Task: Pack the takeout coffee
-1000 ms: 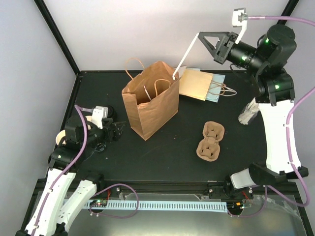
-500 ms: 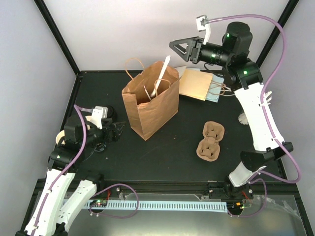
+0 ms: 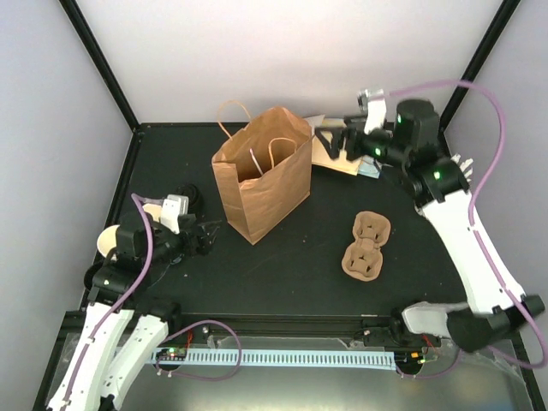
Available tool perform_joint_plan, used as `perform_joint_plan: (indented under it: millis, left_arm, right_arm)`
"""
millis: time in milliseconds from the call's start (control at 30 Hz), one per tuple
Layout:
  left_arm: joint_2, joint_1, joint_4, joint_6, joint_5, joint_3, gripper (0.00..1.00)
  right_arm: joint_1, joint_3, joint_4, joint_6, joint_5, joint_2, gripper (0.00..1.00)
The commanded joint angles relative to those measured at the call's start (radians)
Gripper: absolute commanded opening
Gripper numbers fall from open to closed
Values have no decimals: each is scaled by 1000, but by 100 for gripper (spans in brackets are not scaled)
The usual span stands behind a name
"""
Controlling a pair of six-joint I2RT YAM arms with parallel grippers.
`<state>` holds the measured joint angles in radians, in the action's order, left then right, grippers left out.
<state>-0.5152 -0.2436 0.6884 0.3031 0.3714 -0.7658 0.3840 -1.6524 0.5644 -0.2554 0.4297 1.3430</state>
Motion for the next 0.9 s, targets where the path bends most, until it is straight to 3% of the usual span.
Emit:
perform_joint_plan:
  millis: [0, 233, 367, 567, 700, 867]
  left_arm:
    - [45, -2, -100, 52, -2, 75, 99]
    - [47, -2, -183, 73, -136, 136, 99]
    - [-10, -2, -200, 74, -193, 131, 99]
    - [-44, -2, -278, 35, -270, 142, 99]
    - [-24, -2, -424, -59, -291, 218, 99]
    - [-4, -2, -596, -83, -428, 311, 99]
  right_arm:
    - [0, 307, -176, 171, -220, -220, 100]
    - [0, 769, -376, 269, -425, -529, 100]
    - [0, 919, -410, 275, -507, -620, 100]
    - [0, 1192, -638, 337, -528, -770, 98]
    - [-8, 1343, -856, 384, -597, -783, 92]
    - [-115, 1329, -910, 331, -509, -683, 92]
